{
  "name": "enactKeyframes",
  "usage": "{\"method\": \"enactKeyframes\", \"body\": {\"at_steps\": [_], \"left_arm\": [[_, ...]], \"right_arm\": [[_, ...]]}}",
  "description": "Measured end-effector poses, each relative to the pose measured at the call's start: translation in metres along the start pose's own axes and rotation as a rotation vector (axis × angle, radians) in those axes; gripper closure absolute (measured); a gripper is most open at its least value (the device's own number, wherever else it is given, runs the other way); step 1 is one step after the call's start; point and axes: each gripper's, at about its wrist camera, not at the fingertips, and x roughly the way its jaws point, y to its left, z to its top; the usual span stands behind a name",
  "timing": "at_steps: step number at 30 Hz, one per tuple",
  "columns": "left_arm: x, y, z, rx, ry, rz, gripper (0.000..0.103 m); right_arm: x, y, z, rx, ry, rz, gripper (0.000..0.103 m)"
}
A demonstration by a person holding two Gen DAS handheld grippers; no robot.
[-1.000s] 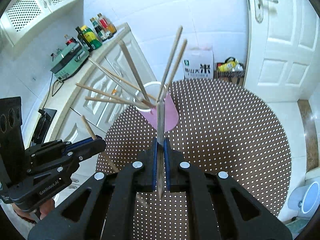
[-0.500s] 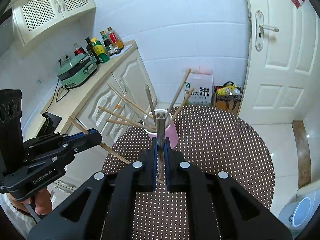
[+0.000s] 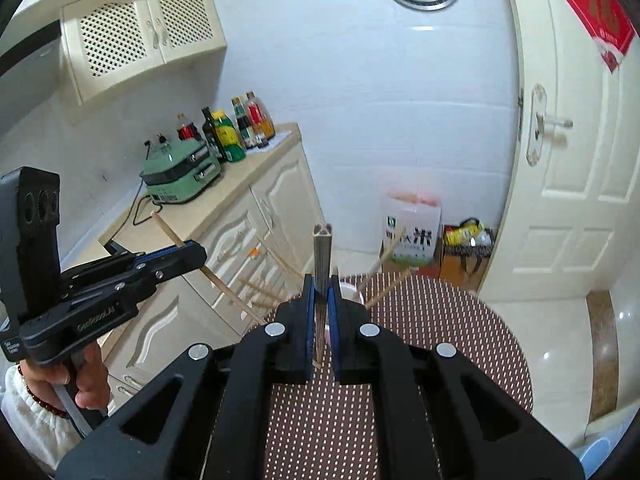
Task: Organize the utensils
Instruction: 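Lower both held sticks into the pink cup from above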
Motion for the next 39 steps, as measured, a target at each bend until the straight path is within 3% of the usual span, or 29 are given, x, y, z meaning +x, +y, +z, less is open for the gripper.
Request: {"method": "enactKeyframes", "body": {"at_steps": [7,13,24,39], "left_arm": [[0.000,0.009,0.030,-0.003,-0.074,0.037,0.097],[0.017,0.016,0.039,-0.019,-0.083,0.064,0.097],[0.071,0.034,0.026,-0.036,0.006,0.107,0.097],[0.101,0.032,0.005,-0.002,0.107,0.072,0.097]], "right_arm": [[0.002,0.008,0.026,-0.046,-0.041,0.001,0.098],[0.016,0.013,0.035,-0.083,-0.051,-0.013,0.098],[0.060,0.011,0.029,-0.102,0.004,-0.053,0.098],[0.093,0.015,0.015,-0.127,0.106,-0.040,0.098]]}}
